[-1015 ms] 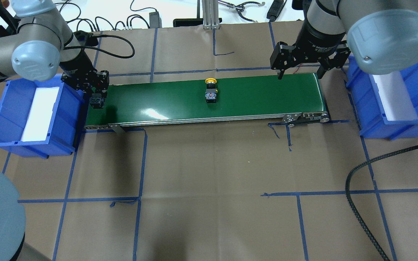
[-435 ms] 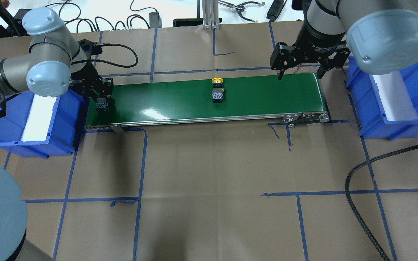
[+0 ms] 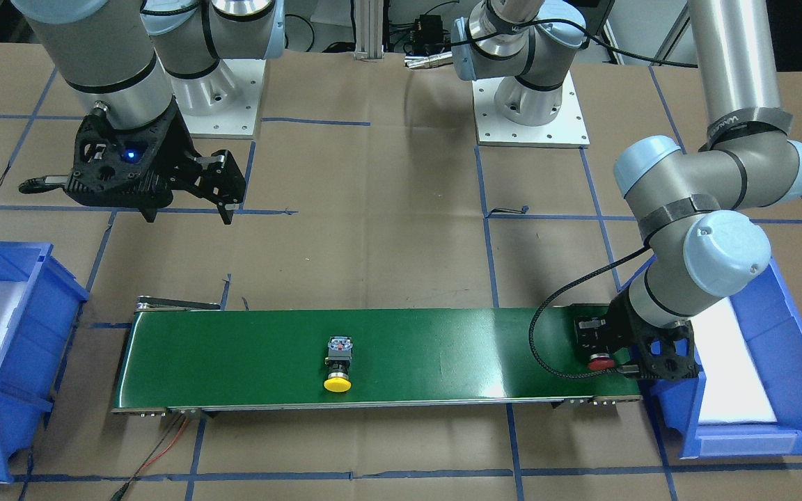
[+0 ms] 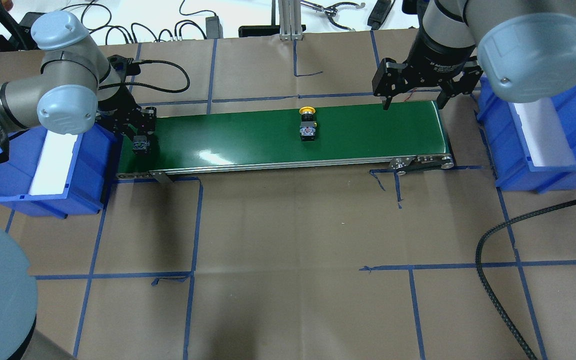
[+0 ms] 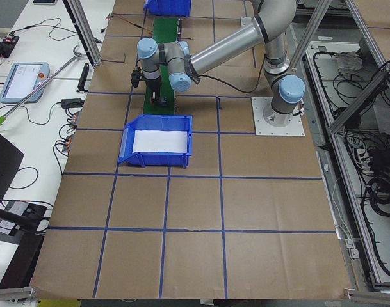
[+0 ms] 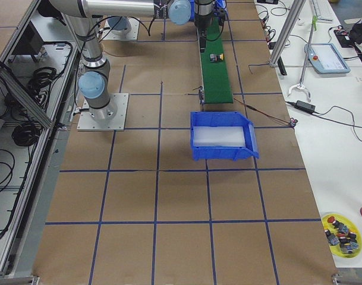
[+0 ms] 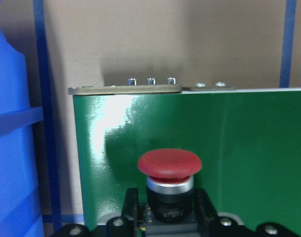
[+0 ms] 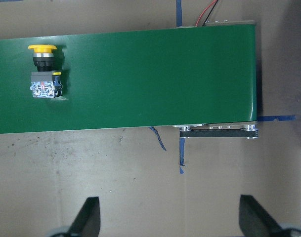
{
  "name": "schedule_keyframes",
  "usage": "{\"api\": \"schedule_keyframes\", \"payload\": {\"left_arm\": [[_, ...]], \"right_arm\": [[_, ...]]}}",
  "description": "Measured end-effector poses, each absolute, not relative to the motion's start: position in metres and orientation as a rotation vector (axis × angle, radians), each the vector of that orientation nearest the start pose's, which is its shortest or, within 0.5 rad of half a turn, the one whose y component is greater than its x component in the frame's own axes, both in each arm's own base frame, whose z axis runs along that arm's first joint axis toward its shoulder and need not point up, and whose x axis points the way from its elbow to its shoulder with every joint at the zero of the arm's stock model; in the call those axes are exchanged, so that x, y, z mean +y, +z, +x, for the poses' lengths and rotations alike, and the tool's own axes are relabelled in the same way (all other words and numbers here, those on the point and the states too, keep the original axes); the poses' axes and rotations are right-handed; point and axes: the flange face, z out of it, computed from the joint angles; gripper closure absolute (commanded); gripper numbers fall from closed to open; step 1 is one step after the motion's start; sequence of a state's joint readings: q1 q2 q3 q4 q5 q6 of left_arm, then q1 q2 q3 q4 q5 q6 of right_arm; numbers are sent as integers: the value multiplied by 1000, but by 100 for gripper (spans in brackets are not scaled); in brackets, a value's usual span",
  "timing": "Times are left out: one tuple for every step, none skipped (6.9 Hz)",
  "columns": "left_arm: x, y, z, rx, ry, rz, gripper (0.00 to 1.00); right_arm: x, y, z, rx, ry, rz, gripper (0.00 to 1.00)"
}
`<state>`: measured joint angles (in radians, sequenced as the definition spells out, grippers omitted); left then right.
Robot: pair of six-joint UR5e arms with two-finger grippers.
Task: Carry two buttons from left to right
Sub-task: 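Carry the red button to the conveyor and release it, then lift the left gripper away while the right gripper reaches toward the yellow button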
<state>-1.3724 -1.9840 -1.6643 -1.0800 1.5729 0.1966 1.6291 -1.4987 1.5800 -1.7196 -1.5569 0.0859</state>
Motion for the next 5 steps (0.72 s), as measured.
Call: {"api": "schedule_keyframes", "payload": {"left_arm": [[-626, 261, -10, 3143, 21, -6, 0], [-629, 265, -8, 3142, 11, -10, 0], [-631, 274, -7, 3139, -7, -13, 0], [-633, 289, -6, 3137, -14, -15, 0], [-633, 309, -7, 3140, 9, -19, 0]], "right_arm": [[-519, 462, 165, 3121, -104, 42, 0], [-519, 462, 165, 3121, -105, 42, 0], [-519, 462, 165, 3121, -104, 42, 0], [-519, 462, 165, 3121, -103, 42, 0], [-519, 461, 165, 3121, -102, 42, 0]]}}
